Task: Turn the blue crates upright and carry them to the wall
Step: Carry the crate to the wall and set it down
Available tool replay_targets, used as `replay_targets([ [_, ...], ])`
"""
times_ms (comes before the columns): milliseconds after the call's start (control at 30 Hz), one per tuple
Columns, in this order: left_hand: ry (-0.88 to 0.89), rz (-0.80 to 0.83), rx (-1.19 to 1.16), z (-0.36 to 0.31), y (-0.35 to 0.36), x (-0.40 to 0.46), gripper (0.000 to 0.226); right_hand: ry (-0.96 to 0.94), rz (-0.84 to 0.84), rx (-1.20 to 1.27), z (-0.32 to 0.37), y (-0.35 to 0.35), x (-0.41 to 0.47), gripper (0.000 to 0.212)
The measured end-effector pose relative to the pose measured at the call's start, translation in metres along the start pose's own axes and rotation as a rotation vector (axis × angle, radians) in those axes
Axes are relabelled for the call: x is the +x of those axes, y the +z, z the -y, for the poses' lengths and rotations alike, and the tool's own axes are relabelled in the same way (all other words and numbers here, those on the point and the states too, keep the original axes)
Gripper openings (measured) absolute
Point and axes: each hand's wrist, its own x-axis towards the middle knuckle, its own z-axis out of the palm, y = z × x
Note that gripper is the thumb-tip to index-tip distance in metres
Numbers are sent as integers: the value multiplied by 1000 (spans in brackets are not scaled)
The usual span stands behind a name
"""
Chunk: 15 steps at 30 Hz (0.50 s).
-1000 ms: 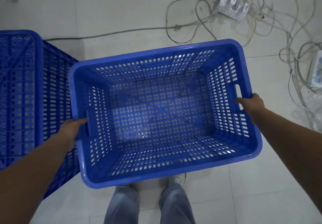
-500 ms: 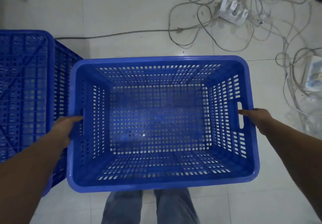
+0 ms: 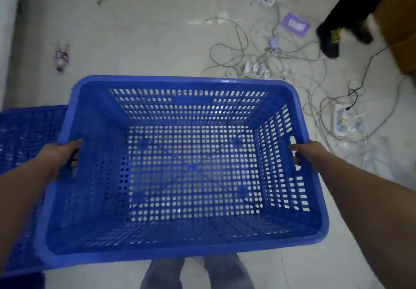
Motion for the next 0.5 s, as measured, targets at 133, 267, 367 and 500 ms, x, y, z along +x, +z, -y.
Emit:
replay_targets([
  [133, 200, -30, -54, -54, -48, -61, 41, -110, -55, 113, 43, -47, -73, 24],
  [267, 306, -5, -90, -106, -101, -123, 41, -207, -134, 145, 88, -92, -139, 22],
  [367, 377, -14, -141, -140, -141, -164, 40, -284, -175, 128, 125, -123, -182, 30],
  [500, 471, -115, -207, -179, -195, -213, 39, -389, -203, 44, 176, -157, -233, 17],
])
